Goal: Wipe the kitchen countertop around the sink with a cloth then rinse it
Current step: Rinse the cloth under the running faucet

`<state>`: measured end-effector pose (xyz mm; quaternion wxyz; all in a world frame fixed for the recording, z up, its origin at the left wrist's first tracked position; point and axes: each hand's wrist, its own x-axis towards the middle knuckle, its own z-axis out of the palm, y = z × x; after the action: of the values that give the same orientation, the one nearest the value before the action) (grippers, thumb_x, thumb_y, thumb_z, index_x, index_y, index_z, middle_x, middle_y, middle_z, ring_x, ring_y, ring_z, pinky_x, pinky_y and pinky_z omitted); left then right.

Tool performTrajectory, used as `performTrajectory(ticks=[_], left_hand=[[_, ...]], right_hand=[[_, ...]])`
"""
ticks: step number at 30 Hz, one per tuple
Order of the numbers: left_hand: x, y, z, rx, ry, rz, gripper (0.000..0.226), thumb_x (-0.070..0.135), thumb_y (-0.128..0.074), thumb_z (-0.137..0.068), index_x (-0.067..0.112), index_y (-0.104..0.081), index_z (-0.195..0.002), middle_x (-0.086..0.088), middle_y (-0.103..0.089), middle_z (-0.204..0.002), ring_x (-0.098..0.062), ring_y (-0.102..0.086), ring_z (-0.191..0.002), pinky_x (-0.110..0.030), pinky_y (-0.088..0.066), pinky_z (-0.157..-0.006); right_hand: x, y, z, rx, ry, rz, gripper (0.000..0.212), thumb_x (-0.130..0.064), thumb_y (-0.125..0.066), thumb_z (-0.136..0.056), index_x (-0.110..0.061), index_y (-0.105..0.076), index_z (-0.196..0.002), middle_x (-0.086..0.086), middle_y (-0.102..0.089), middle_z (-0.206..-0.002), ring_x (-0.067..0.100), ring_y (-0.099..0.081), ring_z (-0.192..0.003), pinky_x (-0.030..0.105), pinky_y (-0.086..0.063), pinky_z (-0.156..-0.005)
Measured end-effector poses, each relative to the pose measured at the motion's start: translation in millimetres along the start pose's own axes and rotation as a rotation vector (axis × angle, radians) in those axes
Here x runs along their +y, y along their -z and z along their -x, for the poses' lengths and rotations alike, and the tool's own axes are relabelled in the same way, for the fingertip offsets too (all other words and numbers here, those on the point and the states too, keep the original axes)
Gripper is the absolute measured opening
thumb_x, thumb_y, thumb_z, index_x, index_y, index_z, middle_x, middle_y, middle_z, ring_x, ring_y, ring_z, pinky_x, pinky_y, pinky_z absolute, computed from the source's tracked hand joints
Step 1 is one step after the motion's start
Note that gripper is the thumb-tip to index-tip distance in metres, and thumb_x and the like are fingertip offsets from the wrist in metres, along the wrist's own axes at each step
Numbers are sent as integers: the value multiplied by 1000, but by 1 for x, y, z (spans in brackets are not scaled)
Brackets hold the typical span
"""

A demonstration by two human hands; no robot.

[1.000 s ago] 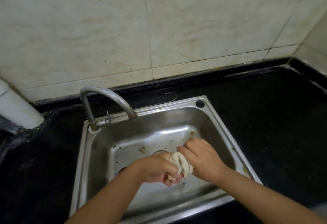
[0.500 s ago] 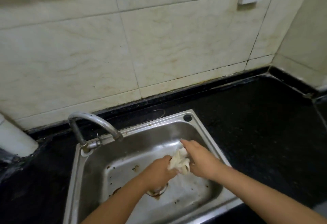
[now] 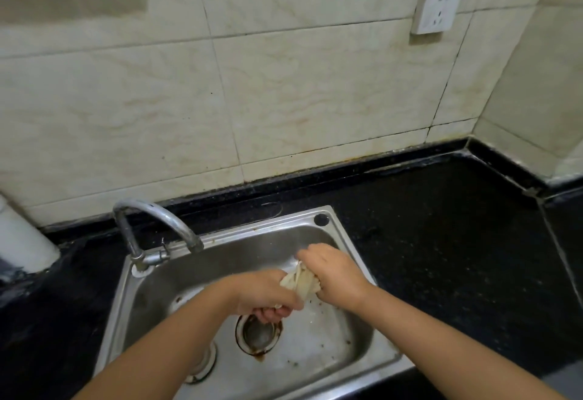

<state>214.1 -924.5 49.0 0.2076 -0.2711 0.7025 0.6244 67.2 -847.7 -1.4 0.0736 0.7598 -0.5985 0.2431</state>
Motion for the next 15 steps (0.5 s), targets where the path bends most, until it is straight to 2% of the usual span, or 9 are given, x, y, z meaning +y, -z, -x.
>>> performTrajectory(ticks=[2, 4, 6, 7, 9, 10, 12, 14, 15], left_hand=[[3, -1, -1, 173, -20, -462, 21, 18, -52, -90, 19, -46, -70, 6, -46, -64, -5, -41, -54, -17, -32, -52], [7, -7, -1, 321, -48, -823, 15, 27, -47, -92, 15, -55, -91, -1, -54, -86, -13, -51, -77, -22, -35, -65], [4, -11, -4, 416, -8, -1060, 33, 35, -42, -94, 10, -48, -114, -8, -58, -111, -23, -54, -100, -29, -38, -77], [1, -13, -6, 444, 1, -1149, 38, 38, -40, -95, 8, -45, -118, -10, -57, -115, -27, -54, -104, -33, -39, -79], [-4, -14, -10, 478, -16, -1266, 43, 41, -37, -95, 7, -41, -120, -12, -58, -116, -30, -55, -103, -36, -41, -78], [-6, -14, -12, 491, -36, -1300, 44, 42, -37, -95, 6, -40, -120, -13, -58, -115, -31, -55, -103, -38, -41, -77], [-9, -14, -16, 528, -69, -1322, 45, 42, -35, -96, 6, -37, -123, -14, -56, -117, -33, -54, -104, -40, -40, -78], [-11, -11, -18, 596, -65, -1265, 44, 40, -34, -97, 8, -34, -127, -14, -53, -122, -32, -52, -108, -41, -40, -81], [-13, -11, -18, 639, -64, -1215, 44, 39, -33, -97, 9, -33, -129, -14, -52, -123, -31, -51, -109, -39, -39, -82]], right_hand=[[-4, 10, -8, -157, -36, 118, 43, -11, -81, -33, -15, -60, -70, -1, -62, -62, 16, -60, -52, 19, -43, -44], [-11, 22, -21, -395, -135, 157, 24, -9, -70, -66, -9, -65, -90, 8, -68, -86, 23, -66, -77, 24, -49, -63], [-14, 24, -29, -770, -346, 45, 28, -4, -49, -84, -5, -62, -109, 14, -65, -105, 30, -62, -97, 30, -46, -75], [-12, 24, -32, -895, -430, -77, 28, -1, -46, -84, -3, -62, -107, 16, -66, -99, 29, -63, -91, 29, -45, -71], [-4, 25, -36, -1046, -530, -259, 22, 5, -44, -83, -2, -64, -86, 7, -64, -58, 16, -61, -53, 20, -43, -49], [1, 26, -36, -1114, -578, -315, 25, 8, -42, -81, -7, -60, -72, -2, -54, -39, 9, -52, -35, 15, -37, -38], [7, 28, -36, -1183, -653, -407, 35, 14, -38, -79, -13, -48, -60, -7, -42, -27, 2, -38, -22, 9, -26, -30], [8, 27, -39, -1119, -673, -433, 34, 12, -41, -80, -15, -49, -61, -6, -51, -40, 1, -42, -25, 12, -28, -30], [7, 25, -41, -1048, -654, -396, 29, 8, -44, -82, -16, -53, -68, -1, -59, -57, 0, -52, -34, 13, -34, -35]])
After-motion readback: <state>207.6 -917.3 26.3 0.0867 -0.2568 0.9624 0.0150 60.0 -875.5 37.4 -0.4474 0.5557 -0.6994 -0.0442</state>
